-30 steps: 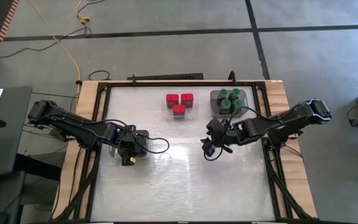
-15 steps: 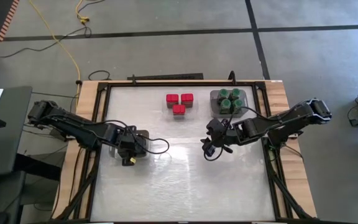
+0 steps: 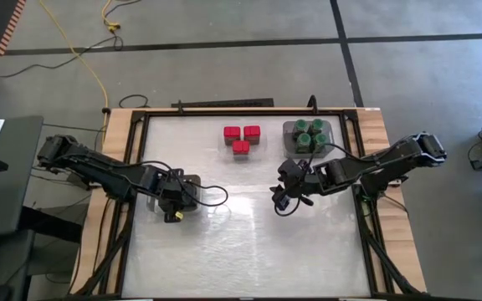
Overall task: Sort spices by type
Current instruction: Put the black seasoning bottle into the gray bin
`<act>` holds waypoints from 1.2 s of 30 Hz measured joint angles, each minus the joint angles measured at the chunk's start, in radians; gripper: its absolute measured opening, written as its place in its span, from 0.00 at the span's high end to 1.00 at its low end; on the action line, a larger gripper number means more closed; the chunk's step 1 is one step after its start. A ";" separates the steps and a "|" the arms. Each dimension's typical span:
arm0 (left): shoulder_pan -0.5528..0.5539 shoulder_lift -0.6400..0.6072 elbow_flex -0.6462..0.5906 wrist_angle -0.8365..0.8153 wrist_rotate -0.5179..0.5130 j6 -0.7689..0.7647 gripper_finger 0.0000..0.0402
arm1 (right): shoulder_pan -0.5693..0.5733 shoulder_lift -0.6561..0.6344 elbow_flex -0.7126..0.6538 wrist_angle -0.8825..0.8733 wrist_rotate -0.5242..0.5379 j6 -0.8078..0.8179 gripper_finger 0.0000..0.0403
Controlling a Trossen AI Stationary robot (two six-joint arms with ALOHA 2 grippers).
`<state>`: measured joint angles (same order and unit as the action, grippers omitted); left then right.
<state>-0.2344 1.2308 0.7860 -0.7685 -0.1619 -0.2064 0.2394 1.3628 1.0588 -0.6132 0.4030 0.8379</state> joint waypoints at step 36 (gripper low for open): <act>0.000 0.000 -0.006 0.048 0.001 -0.028 0.58 | 0.000 0.000 0.000 -0.001 -0.001 0.000 0.37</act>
<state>-0.2340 1.2304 0.7796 -0.7202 -0.1612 -0.2347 0.2394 1.3628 1.0584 -0.6141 0.4023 0.8374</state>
